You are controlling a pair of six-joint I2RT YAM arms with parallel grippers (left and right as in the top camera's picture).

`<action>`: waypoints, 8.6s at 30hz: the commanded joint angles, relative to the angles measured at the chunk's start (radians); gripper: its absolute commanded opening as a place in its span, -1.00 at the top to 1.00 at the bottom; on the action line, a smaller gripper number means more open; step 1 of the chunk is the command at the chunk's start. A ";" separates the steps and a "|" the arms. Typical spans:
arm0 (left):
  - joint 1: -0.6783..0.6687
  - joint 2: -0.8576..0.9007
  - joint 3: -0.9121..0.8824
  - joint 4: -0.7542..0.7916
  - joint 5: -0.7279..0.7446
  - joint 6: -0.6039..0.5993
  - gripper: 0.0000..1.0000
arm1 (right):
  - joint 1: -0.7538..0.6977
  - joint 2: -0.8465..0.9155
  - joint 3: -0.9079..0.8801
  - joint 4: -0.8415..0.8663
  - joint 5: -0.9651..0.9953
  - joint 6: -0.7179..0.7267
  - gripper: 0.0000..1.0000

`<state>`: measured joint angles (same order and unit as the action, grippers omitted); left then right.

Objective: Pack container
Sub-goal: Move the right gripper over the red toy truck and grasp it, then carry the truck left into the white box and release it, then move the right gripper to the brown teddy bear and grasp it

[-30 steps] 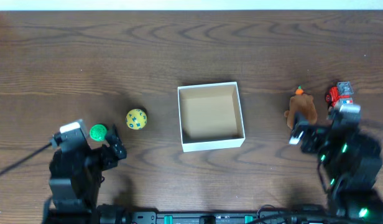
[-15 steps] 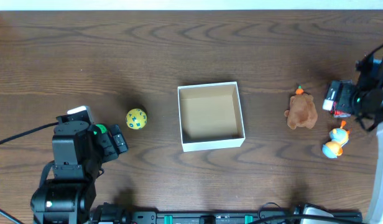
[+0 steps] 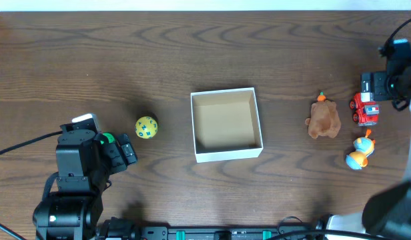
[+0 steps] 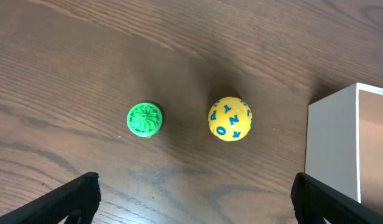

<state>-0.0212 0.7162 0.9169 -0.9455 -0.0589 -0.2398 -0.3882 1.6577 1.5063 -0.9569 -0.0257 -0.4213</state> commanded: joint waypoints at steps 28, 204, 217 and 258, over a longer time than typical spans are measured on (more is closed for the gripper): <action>0.005 0.002 0.023 -0.015 -0.001 -0.009 -0.96 | -0.096 0.406 0.003 0.104 -0.039 0.025 -0.86; 0.005 0.002 0.023 -0.035 -0.001 -0.009 -0.96 | 0.954 0.345 -0.029 0.059 0.235 1.014 -0.41; 0.005 0.002 0.022 -0.034 -0.001 -0.009 -0.96 | 0.964 0.229 0.104 -0.027 0.240 0.925 -0.44; 0.005 0.002 0.021 -0.034 -0.001 -0.009 -0.96 | 0.222 0.291 -0.127 -0.074 0.047 0.469 -0.50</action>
<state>-0.0212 0.7174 0.9173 -0.9771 -0.0589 -0.2398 -0.1730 1.9274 1.3842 -1.0286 0.0231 0.0502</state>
